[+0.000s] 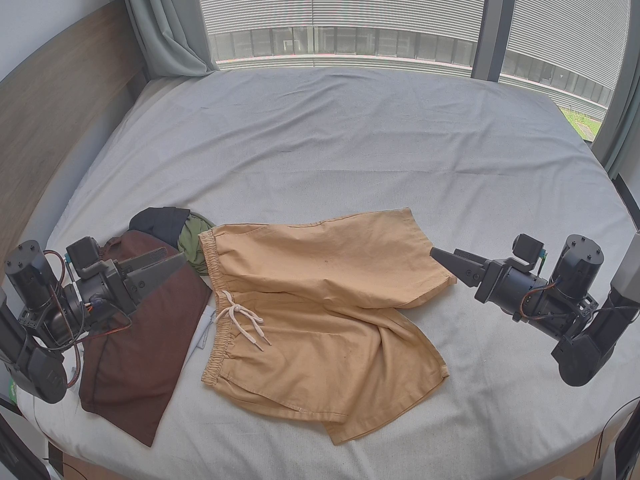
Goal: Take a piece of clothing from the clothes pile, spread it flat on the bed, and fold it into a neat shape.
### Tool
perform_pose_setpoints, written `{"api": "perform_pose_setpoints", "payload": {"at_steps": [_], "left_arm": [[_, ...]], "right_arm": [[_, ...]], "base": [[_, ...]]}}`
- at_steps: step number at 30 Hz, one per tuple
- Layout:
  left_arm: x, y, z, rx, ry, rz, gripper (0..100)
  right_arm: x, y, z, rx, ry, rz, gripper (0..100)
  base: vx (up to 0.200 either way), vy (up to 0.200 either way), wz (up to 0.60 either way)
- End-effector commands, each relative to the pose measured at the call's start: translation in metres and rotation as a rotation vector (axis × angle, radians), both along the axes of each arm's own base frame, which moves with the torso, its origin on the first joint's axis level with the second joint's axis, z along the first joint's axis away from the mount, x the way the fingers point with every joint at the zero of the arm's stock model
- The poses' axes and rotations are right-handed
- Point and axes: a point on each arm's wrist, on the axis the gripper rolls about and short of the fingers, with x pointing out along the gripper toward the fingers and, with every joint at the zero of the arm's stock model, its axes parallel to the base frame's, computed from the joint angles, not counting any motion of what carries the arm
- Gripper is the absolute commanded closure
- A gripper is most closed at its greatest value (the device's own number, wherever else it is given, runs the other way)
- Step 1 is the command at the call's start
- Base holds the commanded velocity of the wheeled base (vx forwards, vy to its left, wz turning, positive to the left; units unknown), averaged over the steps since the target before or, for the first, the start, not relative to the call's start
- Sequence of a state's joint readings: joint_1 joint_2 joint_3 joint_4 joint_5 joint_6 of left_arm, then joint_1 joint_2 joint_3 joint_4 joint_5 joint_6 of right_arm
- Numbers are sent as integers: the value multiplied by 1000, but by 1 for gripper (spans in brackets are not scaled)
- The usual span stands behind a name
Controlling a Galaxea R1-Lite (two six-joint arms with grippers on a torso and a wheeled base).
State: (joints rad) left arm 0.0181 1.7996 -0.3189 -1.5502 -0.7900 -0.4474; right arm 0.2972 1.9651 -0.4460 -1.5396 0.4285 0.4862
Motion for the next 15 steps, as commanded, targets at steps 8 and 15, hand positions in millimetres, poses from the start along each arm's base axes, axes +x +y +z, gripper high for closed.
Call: {"api": "perform_pose_setpoints", "payload": {"at_steps": [8,15], "left_arm": [[-6,1,-30,84,57,-8,0],[-12,-1,-50,129,105,-43,0]], "right_arm": [[-9,-3,-8,-14,42,21,0],[-5,-8,-13,-30,48,11,0]], "base": [[0,0,0],[0,0,0]]}}
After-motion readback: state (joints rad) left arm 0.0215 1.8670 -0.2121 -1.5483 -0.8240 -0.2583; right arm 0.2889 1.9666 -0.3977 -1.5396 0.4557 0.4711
